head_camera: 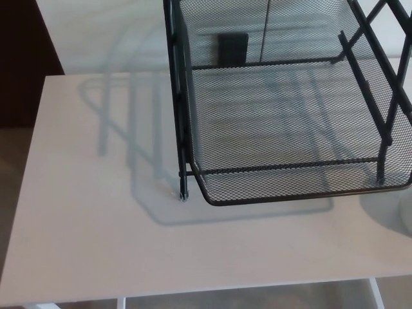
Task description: The robot walks towards a desk on which a file tray is kept in the middle and a toilet paper roll is kept on its right. The robot uses its right hand to hook on finger in the gap of the roll and grabs it, lifts it and places it on the tray.
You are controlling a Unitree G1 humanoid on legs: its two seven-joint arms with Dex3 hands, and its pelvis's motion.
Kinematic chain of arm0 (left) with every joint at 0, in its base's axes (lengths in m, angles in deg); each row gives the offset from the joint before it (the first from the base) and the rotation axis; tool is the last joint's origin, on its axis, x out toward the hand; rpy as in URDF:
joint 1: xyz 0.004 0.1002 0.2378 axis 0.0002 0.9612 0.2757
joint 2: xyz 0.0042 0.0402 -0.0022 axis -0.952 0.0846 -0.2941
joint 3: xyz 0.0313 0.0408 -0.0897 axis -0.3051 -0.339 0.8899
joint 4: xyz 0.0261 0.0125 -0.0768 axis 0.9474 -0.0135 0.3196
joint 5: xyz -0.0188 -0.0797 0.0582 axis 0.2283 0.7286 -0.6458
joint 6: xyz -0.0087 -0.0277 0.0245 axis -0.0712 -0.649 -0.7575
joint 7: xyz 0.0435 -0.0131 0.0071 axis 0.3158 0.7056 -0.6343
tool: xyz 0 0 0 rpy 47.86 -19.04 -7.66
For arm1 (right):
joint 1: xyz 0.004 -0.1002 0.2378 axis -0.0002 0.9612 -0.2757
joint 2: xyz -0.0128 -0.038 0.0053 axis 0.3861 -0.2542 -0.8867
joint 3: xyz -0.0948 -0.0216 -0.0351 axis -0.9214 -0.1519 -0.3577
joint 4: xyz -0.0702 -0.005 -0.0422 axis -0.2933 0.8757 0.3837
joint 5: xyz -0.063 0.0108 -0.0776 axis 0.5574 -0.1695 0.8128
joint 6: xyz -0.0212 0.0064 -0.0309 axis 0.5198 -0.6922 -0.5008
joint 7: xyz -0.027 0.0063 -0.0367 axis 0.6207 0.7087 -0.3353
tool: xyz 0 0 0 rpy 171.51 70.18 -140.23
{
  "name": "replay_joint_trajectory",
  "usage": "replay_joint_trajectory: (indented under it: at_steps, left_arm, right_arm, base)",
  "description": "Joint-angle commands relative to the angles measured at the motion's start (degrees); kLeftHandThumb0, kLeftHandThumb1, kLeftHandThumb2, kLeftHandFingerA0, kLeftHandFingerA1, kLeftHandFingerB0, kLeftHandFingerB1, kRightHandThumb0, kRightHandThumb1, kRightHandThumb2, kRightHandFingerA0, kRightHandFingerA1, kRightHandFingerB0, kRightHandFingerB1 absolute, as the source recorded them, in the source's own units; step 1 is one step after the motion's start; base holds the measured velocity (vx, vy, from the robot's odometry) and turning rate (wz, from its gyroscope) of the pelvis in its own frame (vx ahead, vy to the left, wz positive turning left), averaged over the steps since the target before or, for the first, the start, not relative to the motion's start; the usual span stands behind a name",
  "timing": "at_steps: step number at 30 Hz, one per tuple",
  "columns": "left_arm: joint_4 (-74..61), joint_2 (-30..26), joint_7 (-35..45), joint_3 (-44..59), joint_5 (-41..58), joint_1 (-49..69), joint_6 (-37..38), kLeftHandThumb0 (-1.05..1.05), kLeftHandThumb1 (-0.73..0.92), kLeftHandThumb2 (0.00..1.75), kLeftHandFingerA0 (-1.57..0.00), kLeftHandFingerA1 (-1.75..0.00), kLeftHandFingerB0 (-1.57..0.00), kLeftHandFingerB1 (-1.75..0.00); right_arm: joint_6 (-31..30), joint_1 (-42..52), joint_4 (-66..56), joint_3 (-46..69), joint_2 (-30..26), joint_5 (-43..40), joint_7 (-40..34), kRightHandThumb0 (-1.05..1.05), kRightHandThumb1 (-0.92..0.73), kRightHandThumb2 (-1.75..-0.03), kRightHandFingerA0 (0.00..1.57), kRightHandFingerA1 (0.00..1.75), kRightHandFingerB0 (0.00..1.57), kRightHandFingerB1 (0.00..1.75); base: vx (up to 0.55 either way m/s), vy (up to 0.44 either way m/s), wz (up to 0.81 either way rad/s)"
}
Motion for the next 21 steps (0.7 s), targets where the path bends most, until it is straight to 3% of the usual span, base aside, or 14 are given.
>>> replay_joint_trajectory:
  at_steps: [1,9,10,11,12,13,14,15,16,17,18,19,20,21]
  left_arm:
    - [0.29,-1.13,0.55,0.59,0.87,0.11,1.2,-0.45,0.82,0.63,-0.41,-0.5,-0.34,-0.39]
    - [-0.63,-2.38,0.69,0.99,1.01,-1.24,0.43,-0.45,0.82,0.63,-0.41,-0.5,-0.34,-0.39]
    - [-10.57,-5.02,17.08,4.49,8.68,-3.31,-1.37,0.47,0.92,0.93,-0.05,-0.57,0.0,-0.48]
    - [-11.9,-5.32,18.96,4.89,9.42,-3.5,-1.79,0.47,0.92,0.93,-0.05,-0.57,0.0,-0.48]
    - [-12.19,-5.14,19.18,5.28,9.75,-3.76,-2.57,-0.68,0.92,0.79,-0.26,-0.52,-0.07,-0.3]
    - [-12.46,-4.89,19.5,5.83,10.27,-4.2,-3.63,-0.68,0.92,0.79,-0.26,-0.52,-0.07,-0.3]
    - [-16.05,-4.3,19.17,6.23,11.14,-2.83,-4.92,-0.7,0.92,0.77,-0.22,-0.49,-0.08,-0.31]
    - [-17.5,-4.15,19.1,6.58,11.7,-2.59,-6.29,-0.68,0.92,0.79,-0.23,-0.51,-0.06,-0.3]
    - [-15.7,-4.31,19.83,6.81,11.44,-2.84,-5.1,-0.7,0.91,0.77,-0.23,-0.5,-0.07,-0.31]
    - [-15.7,-4.26,19.97,6.98,11.31,-2.8,-5.09,-0.7,0.91,0.77,-0.23,-0.5,-0.07,-0.31]
    - [-14.68,-4.15,19.44,7.28,11.11,-2.91,-5.36,-0.69,0.91,0.78,-0.21,-0.51,-0.06,-0.3]
    - [-14.62,-4.44,19.5,7.57,11.14,-3.13,-5.58,-0.69,0.91,0.78,-0.21,-0.51,-0.06,-0.3]
    - [-16.4,-4.4,19.37,7.95,11.42,-1.76,-6.43,-0.71,0.91,0.79,-0.2,-0.55,-0.06,-0.32]
    - [-16.06,-4.66,19.23,8.03,11.22,-1.93,-6.96,-0.69,0.92,0.77,-0.2,-0.5,-0.04,-0.28]
  right_arm:
    - [-0.05,-0.77,-2.12,0.38,-0.13,0.29,-1.16,-0.51,-0.52,-0.85,0.28,0.54,0.02,0.25]
    - [-0.39,-3.49,-0.74,0.24,0.71,0.25,-1.11,-0.51,-0.52,-0.85,0.28,0.54,0.02,0.25]
    - [-0.33,-3.47,-0.55,0.28,0.7,0.24,-1.12,-0.51,-0.52,-0.85,0.28,0.54,0.02,0.25]
    - [-0.27,-3.32,-0.41,0.32,0.74,0.21,-1.16,-0.51,-0.52,-0.85,0.28,0.54,0.02,0.25]
    - [1.0,4.96,1.64,12.35,1.1,-10.12,3.01,-0.54,-0.54,-0.61,0.0,0.23,0.09,0.25]
    - [2.87,17.35,4.67,30.49,1.66,-25.56,9.3,-0.54,-0.54,-0.61,0.0,0.23,0.09,0.25]
    - [1.58,17.86,1.72,30.15,1.9,-24.45,8.38,-0.57,-0.57,-0.57,0.0,0.24,0.1,0.24]
    - [0.75,18.62,-0.27,30.51,1.91,-24.28,8.96,-0.56,-0.56,-0.59,0.05,0.45,0.13,0.25]
    - [-4.84,18.57,-1.14,34.96,2.66,-28.73,11.74,-0.5,-0.38,-0.81,0.0,0.37,0.0,0.27]
    - [-5.59,18.61,-1.46,35.75,2.9,-29.04,12.15,-0.5,-0.38,-0.81,0.0,0.37,0.0,0.27]
    - [-5.89,18.21,3.52,36.73,1.46,-28.69,12.54,-0.49,-0.6,-0.63,0.0,0.43,0.02,0.16]
    - [-6.13,17.89,3.57,36.95,1.77,-28.52,12.49,-0.49,-0.6,-0.63,0.0,0.43,0.02,0.16]
    - [-9.67,19.06,4.69,39.71,2.3,-29.46,9.92,-0.49,-0.53,-0.76,0.02,0.43,0.05,0.19]
    - [-8.81,21.02,4.41,38.93,2.54,-28.24,10.74,-0.53,-0.59,-0.61,0.08,0.53,0.06,0.21]
  base:
    - [0.0,0.0,0.0]
    - [-0.08,-0.002,0.07]
    - [-0.09,0.079,0.04]
    - [-0.1,0.12,-0.02]
    - [-0.07,0.157,0.05]
    - [-0.09,0.175,-0.01]
    - [-0.08,0.23,0.06]
    - [-0.07,0.302,-0.14]
    - [-0.08,0.515,0.14]
    - [-0.05,0.515,-0.14]
    - [-0.06,0.497,0.29]
    - [-0.07,0.227,-0.12]
    - [-0.02,0.156,-0.05]
    - [0.04,0.137,-0.06]
